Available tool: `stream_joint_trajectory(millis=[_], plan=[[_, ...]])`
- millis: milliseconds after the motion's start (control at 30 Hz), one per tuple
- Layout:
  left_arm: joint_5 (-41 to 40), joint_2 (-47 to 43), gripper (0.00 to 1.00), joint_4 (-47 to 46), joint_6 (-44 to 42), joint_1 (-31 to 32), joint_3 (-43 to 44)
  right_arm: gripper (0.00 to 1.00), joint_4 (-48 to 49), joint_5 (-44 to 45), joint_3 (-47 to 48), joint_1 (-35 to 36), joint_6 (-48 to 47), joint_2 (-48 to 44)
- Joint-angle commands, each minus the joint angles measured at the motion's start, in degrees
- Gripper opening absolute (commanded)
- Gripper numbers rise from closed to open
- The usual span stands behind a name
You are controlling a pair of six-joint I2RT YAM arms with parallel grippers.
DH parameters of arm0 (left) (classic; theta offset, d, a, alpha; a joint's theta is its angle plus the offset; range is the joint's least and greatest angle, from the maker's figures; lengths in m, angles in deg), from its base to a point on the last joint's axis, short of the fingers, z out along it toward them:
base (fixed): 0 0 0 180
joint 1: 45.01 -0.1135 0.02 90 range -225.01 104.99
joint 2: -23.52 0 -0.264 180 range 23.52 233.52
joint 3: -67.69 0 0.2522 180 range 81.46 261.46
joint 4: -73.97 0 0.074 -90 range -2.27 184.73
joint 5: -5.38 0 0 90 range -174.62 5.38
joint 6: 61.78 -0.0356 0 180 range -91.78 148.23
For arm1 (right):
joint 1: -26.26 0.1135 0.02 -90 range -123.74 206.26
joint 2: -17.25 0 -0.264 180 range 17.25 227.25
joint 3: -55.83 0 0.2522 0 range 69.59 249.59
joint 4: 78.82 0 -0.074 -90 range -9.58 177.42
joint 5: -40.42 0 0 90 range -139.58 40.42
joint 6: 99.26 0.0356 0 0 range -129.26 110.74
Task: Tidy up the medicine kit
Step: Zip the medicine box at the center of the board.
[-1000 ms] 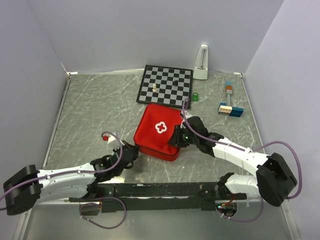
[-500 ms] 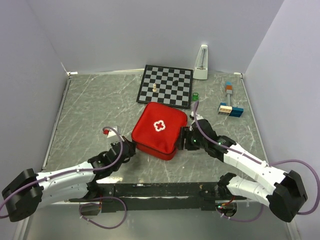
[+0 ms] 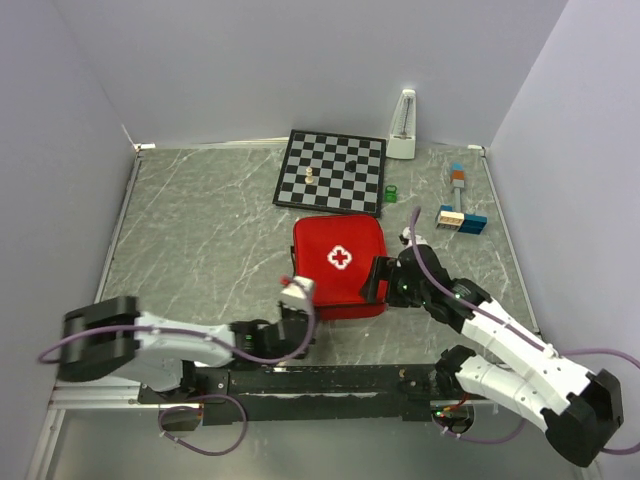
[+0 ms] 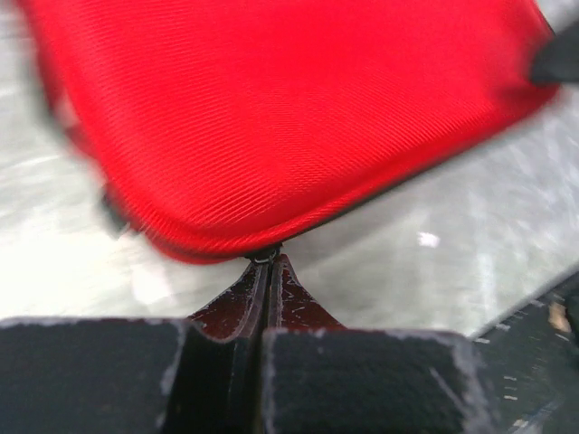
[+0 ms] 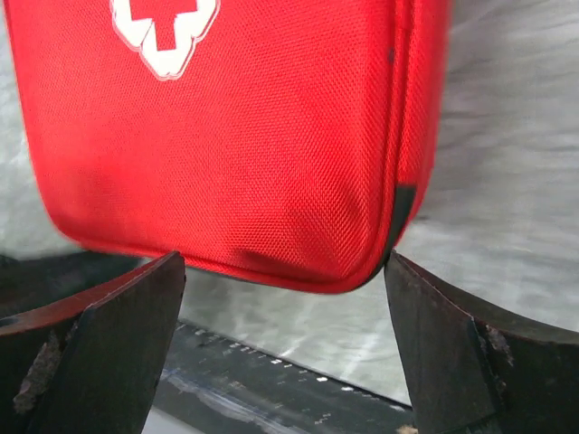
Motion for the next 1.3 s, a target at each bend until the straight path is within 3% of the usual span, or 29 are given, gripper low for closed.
stream_joint_trajectory(millis=[0, 233, 467, 600, 733, 1033, 1267], plan=[[8.22, 12.99, 0.01, -11.64, -7.44, 3.04, 10.75, 0.97, -5.64, 3.53, 3.05, -0.30, 2.47, -4.40], [15.00, 29.72, 0.01, -15.88, -14.05, 3.13, 24.56, 0.92, -9.78, 6.09, 3.32, -0.21, 3.35, -9.41], [14.65, 28.59, 0.01, -15.97, -13.79, 2.86, 23.53, 0.88, -8.39, 8.56, 4.64, -0.21, 1.95, -14.78], [13.86, 27.18, 0.01, -15.79, -12.12, 2.78, 21.42, 0.84, -2.76, 4.61, 4.11, -0.21, 1.16, -8.74], [12.02, 25.51, 0.01, -15.18, -10.62, 2.86, 18.96, 0.65, 3.56, 2.94, 1.83, -0.30, 0.81, 0.14], [7.19, 19.10, 0.01, -11.50, -5.27, 2.86, 12.90, 0.00, 7.53, 4.07, -3.70, -1.27, 0.36, 10.96], [-1.42, 8.30, 0.01, -1.31, 4.22, 2.86, 5.42, 0.00, 9.64, 3.37, -6.70, -1.88, 0.01, 15.18]])
